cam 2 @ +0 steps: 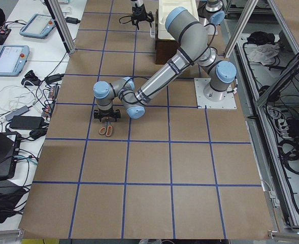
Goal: Place scissors in drawer with both arms
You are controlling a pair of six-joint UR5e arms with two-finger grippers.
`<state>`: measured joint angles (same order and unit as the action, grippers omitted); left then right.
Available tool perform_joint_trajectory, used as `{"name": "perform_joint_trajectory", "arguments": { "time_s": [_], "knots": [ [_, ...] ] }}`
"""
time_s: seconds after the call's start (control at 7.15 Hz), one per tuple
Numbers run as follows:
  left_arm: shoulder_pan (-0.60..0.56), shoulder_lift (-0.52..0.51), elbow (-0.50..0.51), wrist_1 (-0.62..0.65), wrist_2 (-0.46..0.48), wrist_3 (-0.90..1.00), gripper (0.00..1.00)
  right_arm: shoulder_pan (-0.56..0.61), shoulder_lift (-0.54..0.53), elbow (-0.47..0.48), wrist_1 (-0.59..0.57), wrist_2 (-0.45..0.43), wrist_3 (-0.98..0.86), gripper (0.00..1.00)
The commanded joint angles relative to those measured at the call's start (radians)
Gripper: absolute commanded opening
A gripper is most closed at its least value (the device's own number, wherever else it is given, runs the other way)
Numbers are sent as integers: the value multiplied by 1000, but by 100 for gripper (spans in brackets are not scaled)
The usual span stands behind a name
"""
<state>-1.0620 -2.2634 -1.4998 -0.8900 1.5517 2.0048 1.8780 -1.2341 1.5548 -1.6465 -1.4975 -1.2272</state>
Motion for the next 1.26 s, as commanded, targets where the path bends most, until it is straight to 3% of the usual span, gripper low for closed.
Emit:
{"name": "perform_joint_trajectory", "arguments": {
  "time_s": [0.0, 0.42, 0.98, 1.12],
  "knots": [
    [1, -7, 24, 0, 7, 6, 98, 1, 1, 7, 0, -1, -3, 100],
    [1, -10, 24, -1, 8, 6, 98, 0, -4, 13, 4, 0, 0, 99],
    [1, -22, 26, 0, 7, 6, 85, 16, 1, 27, -6, -18, -3, 99],
    [1, -16, 26, -1, 14, 6, 33, 16, 4, 28, -9, -18, -3, 99]
  ]
}}
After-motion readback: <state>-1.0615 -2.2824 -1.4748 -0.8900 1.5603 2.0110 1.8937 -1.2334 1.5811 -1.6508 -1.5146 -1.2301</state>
